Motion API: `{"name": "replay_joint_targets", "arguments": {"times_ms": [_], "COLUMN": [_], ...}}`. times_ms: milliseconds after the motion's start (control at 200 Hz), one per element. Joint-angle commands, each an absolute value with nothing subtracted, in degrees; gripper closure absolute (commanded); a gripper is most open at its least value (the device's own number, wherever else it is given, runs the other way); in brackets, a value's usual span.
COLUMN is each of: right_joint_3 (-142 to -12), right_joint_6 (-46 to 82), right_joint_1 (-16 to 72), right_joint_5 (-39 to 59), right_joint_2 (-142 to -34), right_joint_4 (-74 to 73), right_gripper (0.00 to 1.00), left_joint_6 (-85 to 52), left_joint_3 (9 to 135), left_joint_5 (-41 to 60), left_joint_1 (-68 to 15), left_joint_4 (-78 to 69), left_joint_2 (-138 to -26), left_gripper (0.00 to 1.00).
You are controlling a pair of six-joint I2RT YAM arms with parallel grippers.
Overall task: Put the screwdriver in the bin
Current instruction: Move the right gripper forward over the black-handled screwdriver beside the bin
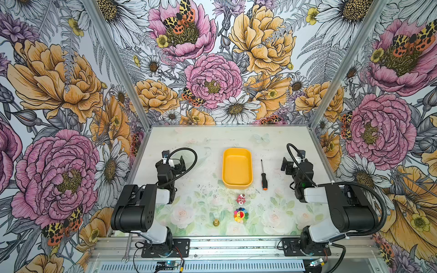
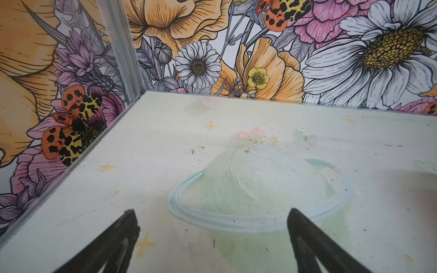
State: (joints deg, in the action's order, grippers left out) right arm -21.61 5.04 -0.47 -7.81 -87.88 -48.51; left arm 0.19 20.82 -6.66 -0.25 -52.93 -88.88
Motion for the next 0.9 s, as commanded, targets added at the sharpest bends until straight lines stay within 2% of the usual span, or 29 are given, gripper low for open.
{"name": "replay_joint_targets", "arguments": {"times_ms": [0,696,891], "right_joint_3": [-22.50,-22.51,-22.70], "right_joint_6": [5.00,5.00,4.34], "right_joint_1": [-0.77,-0.78,-0.46], "right_joint_5": [-7.76,-7.79,-7.19], "right_joint_2": [-87.88,-87.81,-86.64], "right_joint_4": [-49.36,-49.27,-48.21], "right_gripper": [0.01,0.00,0.04], "left_joint_6": [0.50,0.61,0.60], "left_joint_3": [21.73,21.71,21.78], "left_joint_5": [-7.47,-7.54,-7.28], "left_joint_1": [-0.22,-0.26,-0.18], "left_joint_4": [-53.70,-53.71,-53.72], "left_joint_2": [-88.91,-88.85,-88.81], "left_gripper": [0.01,0.01,0.01]}}
